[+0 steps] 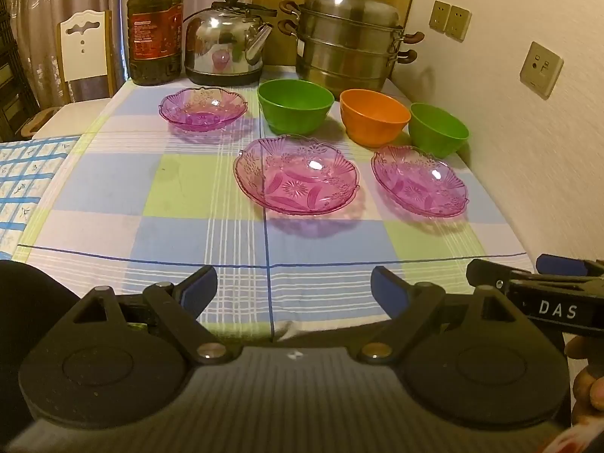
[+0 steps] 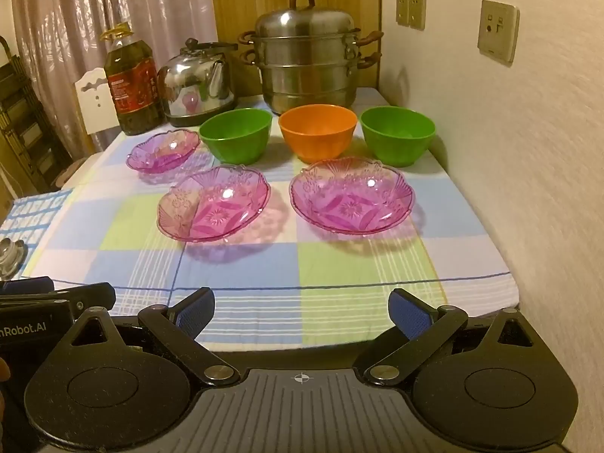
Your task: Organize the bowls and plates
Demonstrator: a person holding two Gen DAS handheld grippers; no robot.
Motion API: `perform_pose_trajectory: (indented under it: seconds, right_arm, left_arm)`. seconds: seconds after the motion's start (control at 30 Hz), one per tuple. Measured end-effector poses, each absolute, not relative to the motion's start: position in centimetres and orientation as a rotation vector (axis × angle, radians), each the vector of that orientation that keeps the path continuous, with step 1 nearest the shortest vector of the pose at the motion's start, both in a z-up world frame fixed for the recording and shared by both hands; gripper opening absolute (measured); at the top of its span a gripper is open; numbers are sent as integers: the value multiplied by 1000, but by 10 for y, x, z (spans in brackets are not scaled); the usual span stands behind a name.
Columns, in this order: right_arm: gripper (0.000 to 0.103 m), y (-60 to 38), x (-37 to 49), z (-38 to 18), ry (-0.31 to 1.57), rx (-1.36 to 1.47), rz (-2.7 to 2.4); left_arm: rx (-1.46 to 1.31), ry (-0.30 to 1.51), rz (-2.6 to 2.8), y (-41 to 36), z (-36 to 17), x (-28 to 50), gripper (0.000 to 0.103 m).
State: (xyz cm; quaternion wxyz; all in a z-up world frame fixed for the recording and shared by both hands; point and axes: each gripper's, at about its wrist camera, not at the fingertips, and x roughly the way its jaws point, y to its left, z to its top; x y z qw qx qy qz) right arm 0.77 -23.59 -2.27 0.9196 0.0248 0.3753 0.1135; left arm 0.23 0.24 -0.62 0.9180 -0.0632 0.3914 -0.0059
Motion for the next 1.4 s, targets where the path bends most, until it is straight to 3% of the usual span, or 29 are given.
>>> perform_pose_trajectory:
  seconds: [1.4]
  right_arm:
    - [98,-235,8,-27,777,53,235]
  left_arm:
    - [-137,803,-18,4,-7,4,86]
